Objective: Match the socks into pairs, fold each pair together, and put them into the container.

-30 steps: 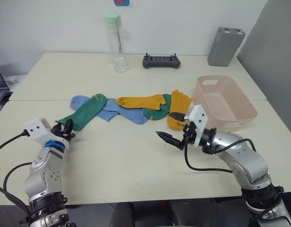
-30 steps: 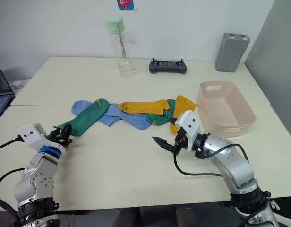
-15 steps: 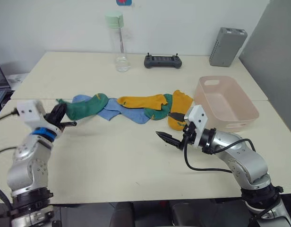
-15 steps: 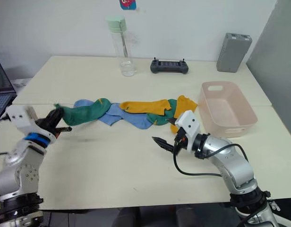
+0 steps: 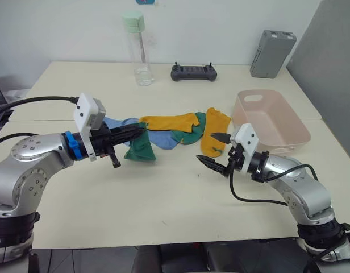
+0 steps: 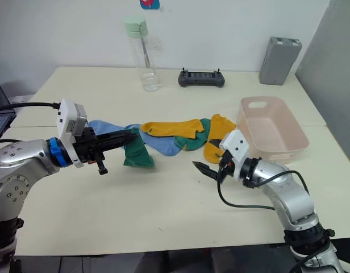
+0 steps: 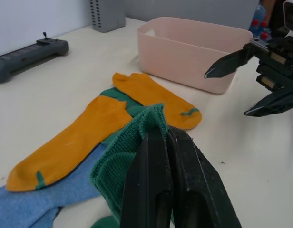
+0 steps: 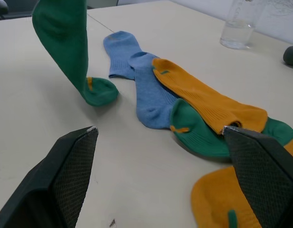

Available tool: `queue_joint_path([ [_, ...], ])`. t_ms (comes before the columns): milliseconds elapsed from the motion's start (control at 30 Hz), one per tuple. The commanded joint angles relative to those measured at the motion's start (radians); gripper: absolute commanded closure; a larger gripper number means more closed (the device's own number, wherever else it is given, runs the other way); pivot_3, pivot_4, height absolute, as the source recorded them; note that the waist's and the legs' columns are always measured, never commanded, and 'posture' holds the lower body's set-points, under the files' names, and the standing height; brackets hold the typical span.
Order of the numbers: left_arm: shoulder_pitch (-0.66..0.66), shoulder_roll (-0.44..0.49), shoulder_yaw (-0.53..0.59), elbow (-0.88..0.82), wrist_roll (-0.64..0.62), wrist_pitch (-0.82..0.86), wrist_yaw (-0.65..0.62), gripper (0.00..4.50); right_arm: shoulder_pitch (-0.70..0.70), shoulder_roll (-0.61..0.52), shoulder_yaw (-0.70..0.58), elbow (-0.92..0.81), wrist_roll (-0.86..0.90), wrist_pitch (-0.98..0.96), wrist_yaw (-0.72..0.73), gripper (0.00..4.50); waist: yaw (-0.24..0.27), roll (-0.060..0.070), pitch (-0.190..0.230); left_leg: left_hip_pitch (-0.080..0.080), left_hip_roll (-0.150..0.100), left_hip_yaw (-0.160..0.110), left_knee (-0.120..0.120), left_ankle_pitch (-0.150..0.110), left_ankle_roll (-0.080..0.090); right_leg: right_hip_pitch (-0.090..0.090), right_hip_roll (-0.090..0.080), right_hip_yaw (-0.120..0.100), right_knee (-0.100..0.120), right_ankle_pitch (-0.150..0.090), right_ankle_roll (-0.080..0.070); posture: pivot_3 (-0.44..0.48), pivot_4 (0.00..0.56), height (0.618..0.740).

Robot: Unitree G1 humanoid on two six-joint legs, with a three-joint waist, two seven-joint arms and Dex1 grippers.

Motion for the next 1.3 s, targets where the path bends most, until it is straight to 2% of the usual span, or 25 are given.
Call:
queue_joint_path([
  [33,-0.037,0.015,0.05,0.088,0.026,-0.033,-0.01,4.44,0.0,-0.006,-0.033,-0.026,0.009,-0.02,-0.001,0.0,-0.001,0.0,0.0,0.0,0.0,0.0,-0.001,0.0,0.0,-0.001,0.0,0.0,0.0,0.0,0.0,0.0,0.15,0.74],
  [300,-0.035,0.197,0.207,0.227,0.008,0.001,-0.144,4.44,-0.006,0.0,-0.016,-0.017,0.009,-0.022,0.015,0.0,-0.002,0.0,0.0,-0.002,0.001,0.001,-0.005,0.0,0.0,-0.004,0.0,0.0,0.0,-0.001,-0.001,0.0,0.15,0.74],
  [367,-0.053,0.283,0.246,0.263,-0.005,0.03,-0.21,4.44,-0.017,0.009,0.002,0.001,0.005,-0.031,0.03,0.0,-0.002,0.0,0.0,-0.002,0.001,0.001,-0.005,0.0,0.0,-0.004,0.0,0.0,0.0,-0.002,-0.002,0.0,0.15,0.74],
  [433,-0.09,0.353,0.25,0.282,-0.018,0.052,-0.267,4.44,-0.033,0.018,0.012,0.022,0.002,-0.041,0.04,0.0,-0.002,-0.001,0.001,-0.002,0.001,0.001,-0.005,0.0,0.0,-0.005,0.0,-0.002,0.0,-0.002,-0.002,0.0,0.15,0.74],
  [567,-0.131,0.399,0.206,0.277,-0.019,0.059,-0.323,4.44,-0.044,0.025,0.018,0.035,-0.002,-0.049,0.046,0.0,0.002,0.0,0.002,-0.002,0.001,0.001,-0.005,0.0,0.0,-0.004,0.0,-0.002,0.0,-0.005,-0.007,0.0,0.15,0.74],
  [600,-0.119,0.387,0.174,0.233,-0.02,0.061,-0.333,4.44,-0.046,0.025,0.018,0.039,-0.003,-0.051,0.047,0.0,0.002,0.0,0.002,-0.002,0.001,0.001,-0.005,0.0,0.0,-0.004,0.0,-0.002,0.0,-0.005,-0.007,0.0,0.15,0.74],
  [700,-0.081,0.255,0.045,0.067,-0.052,0.089,-0.288,4.44,-0.044,0.023,0.009,0.046,-0.006,-0.057,0.042,0.0,0.009,0.002,0.001,-0.001,0.001,0.001,-0.005,0.0,0.0,-0.003,0.0,-0.003,0.001,-0.005,-0.007,0.0,0.15,0.74],
  [833,0.008,0.098,-0.111,-0.077,-0.001,0.066,-0.212,4.44,-0.025,0.014,-0.01,0.033,-0.005,-0.051,0.028,0.0,0.008,0.002,0.001,-0.002,0.001,0.001,-0.004,0.0,0.0,-0.004,0.0,-0.002,0.001,-0.001,-0.003,0.0,0.15,0.74],
  [933,0.053,-0.049,-0.229,-0.057,0.144,-0.064,-0.114,4.44,-0.001,-0.011,-0.026,0.017,-0.009,-0.052,0.024,0.0,0.007,0.002,0.001,-0.002,0.001,0.001,-0.004,0.0,0.0,-0.004,0.001,-0.001,0.001,0.001,-0.005,0.0,0.15,0.74],
  [1067,0.072,-0.14,-0.306,-0.064,0.198,-0.087,-0.081,4.44,0.021,-0.033,-0.058,0.002,-0.003,-0.045,0.013,0.0,0.006,0.002,0.001,-0.003,0.002,0.0,-0.003,0.0,0.0,-0.004,0.002,-0.001,0.002,0.001,-0.005,0.0,0.15,0.74],
  [1167,0.077,-0.167,-0.33,-0.064,0.22,-0.096,-0.075,3.85,0.034,-0.044,-0.071,0.001,-0.003,-0.046,0.01,0.0,0.006,0.002,0.001,-0.002,0.001,0.0,-0.002,0.0,0.0,-0.003,0.002,0.0,0.002,0.002,-0.004,0.0,0.15,0.74],
  [1300,0.069,-0.17,-0.268,-0.107,0.106,0.009,-0.081,2.6,0.043,-0.052,-0.078,-0.002,0.001,-0.044,0.014,0.0,0.004,0.002,0.001,-0.002,0.001,0.0,0.0,0.0,0.0,-0.002,0.002,0.001,0.002,0.001,0.001,0.0,0.15,0.74],
])
